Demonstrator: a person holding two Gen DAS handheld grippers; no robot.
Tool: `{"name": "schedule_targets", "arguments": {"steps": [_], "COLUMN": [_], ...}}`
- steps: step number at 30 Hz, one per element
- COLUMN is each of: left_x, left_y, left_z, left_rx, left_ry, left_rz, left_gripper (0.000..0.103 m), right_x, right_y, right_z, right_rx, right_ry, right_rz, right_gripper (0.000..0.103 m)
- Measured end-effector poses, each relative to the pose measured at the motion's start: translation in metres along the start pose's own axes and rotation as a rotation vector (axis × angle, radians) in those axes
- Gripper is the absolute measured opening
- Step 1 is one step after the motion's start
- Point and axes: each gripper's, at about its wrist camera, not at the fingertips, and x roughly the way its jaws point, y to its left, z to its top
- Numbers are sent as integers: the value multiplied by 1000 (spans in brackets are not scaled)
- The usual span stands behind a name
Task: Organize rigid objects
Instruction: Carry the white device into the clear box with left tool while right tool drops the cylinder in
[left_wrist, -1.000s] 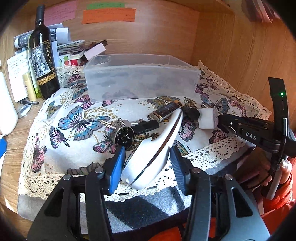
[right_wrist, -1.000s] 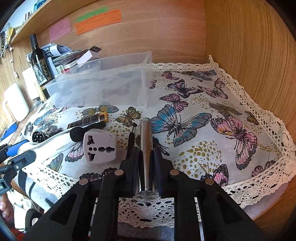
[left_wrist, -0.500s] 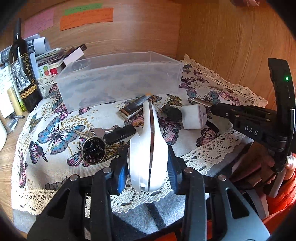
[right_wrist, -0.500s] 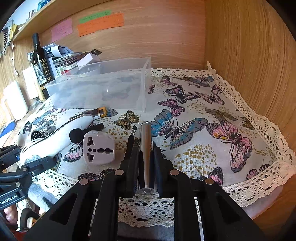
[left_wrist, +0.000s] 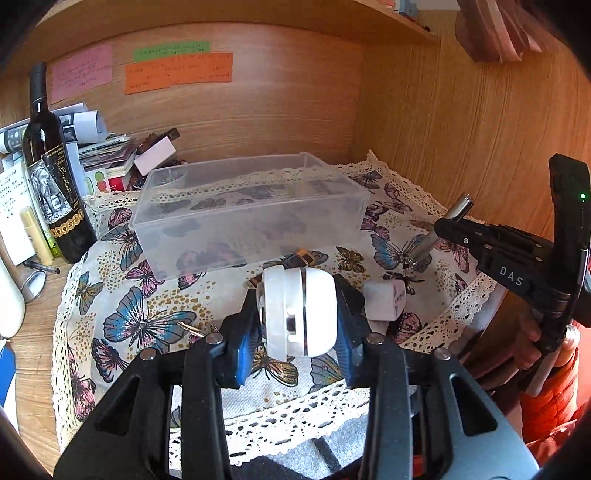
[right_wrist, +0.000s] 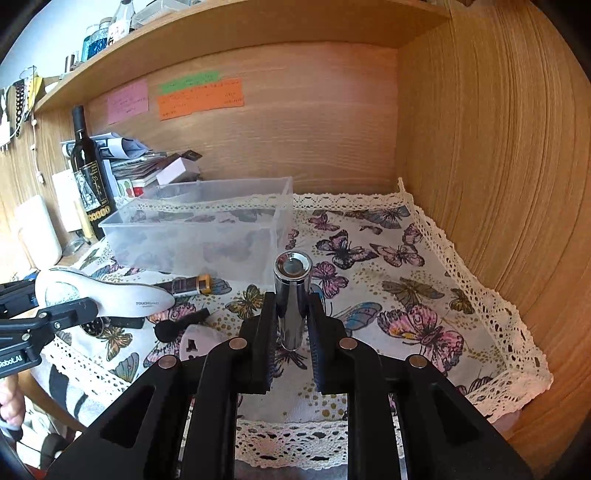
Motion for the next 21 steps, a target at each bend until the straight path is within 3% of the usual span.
{"name": "schedule_targets", "arguments": {"steps": [21], "left_x": [-22], "left_y": [36], "left_z": [69], "left_rx": [-19], "left_ry": [-123], "left_rz": [27], "left_gripper": [36], "right_x": [-4], "right_y": [26], "right_z": [73], "right_rx": [-84], "right_ry": [-205], "right_rz": [58], "right_gripper": [14]}}
